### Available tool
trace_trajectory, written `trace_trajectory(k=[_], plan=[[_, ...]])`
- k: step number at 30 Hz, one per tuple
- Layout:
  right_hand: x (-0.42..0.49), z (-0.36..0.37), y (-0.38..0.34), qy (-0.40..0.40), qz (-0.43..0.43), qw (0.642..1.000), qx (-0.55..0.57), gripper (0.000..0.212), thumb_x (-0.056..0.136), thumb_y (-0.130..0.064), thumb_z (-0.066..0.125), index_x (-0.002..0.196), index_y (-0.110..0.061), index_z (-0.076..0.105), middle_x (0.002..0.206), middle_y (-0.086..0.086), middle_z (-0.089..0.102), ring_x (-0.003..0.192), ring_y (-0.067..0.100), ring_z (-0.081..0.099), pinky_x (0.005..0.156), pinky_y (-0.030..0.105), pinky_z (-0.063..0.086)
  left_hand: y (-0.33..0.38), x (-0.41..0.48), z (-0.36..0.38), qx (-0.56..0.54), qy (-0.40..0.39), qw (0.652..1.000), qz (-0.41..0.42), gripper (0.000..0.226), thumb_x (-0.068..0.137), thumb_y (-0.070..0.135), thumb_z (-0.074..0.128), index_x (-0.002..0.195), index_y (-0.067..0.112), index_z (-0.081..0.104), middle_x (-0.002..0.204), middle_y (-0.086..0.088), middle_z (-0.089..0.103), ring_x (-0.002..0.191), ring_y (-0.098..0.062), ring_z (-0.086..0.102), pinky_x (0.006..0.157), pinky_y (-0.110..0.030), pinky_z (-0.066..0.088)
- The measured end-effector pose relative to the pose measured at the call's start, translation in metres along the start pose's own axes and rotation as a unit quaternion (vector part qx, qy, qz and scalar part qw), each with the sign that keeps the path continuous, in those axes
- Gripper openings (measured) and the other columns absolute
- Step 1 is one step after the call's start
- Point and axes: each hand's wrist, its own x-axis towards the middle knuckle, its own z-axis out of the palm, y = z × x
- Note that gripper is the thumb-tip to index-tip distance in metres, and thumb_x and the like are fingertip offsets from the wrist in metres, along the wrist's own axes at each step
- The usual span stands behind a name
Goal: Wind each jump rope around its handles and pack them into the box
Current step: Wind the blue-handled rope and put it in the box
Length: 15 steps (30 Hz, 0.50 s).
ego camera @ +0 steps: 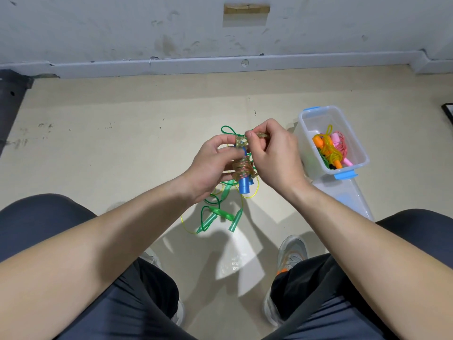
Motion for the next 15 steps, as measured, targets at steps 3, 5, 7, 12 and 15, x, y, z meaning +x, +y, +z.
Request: trace_trajectory(k=[3, 5, 7, 12, 15], plan=[[-0.001, 0.003, 0.0, 0.017, -0.018, 1.0, -0.004, 0.012, 0.097, -0.019, 0.063, 0.086, -0.017, 0.058, 0.056, -0.015, 0.048, 0.063, 0.017, 0.049, 0.066, 0.024, 0.031, 0.003, 0.003, -0.002, -0.03, -0.004, 1.0, -0.006, 0.004, 0.1, 0.016, 0.058, 0.103, 0.013, 0.06, 0.091, -0.007, 0.061, 0.075, -0.024, 0.063, 0.077, -0.043, 0.058], [-0.001, 0.004, 0.001, 0.018, -0.016, 1.0, -0.002, 0.013, 0.097, -0.019, 0.062, 0.085, -0.018, 0.057, 0.056, -0.016, 0.046, 0.062, 0.014, 0.047, 0.065, 0.024, 0.031, 0.002, 0.004, -0.004, -0.016, -0.005, 1.0, 0.0, 0.011, 0.1, 0.018, 0.061, 0.108, 0.01, 0.061, 0.093, -0.008, 0.06, 0.078, -0.028, 0.063, 0.083, -0.048, 0.057], [-0.002, 0.006, 0.002, 0.013, -0.002, 1.0, 0.005, 0.014, 0.097, -0.02, 0.062, 0.084, -0.02, 0.056, 0.053, -0.015, 0.044, 0.058, 0.006, 0.047, 0.061, 0.022, 0.031, 0.001, 0.004, -0.005, -0.005, -0.006, 1.0, 0.0, 0.014, 0.1, 0.018, 0.061, 0.11, 0.009, 0.059, 0.092, -0.009, 0.06, 0.077, -0.029, 0.063, 0.08, -0.047, 0.057], [-0.008, 0.01, 0.004, 0.0, 0.033, 0.999, 0.034, 0.01, 0.099, -0.02, 0.06, 0.089, -0.019, 0.058, 0.057, -0.015, 0.047, 0.058, -0.001, 0.051, 0.058, 0.01, 0.031, -0.004, 0.002, -0.004, 0.015, 0.012, 1.0, 0.008, 0.01, 0.103, 0.015, 0.055, 0.111, 0.009, 0.051, 0.086, -0.008, 0.065, 0.07, -0.022, 0.063, 0.058, -0.031, 0.056], [-0.012, 0.013, 0.004, -0.021, 0.048, 0.997, 0.049, 0.011, 0.1, -0.019, 0.057, 0.089, -0.016, 0.057, 0.058, -0.012, 0.05, 0.056, 0.001, 0.051, 0.054, 0.013, 0.034, -0.006, 0.001, -0.003, 0.022, 0.021, 0.999, 0.017, 0.008, 0.105, 0.014, 0.053, 0.109, 0.011, 0.047, 0.082, -0.006, 0.064, 0.065, -0.018, 0.061, 0.052, -0.025, 0.051]])
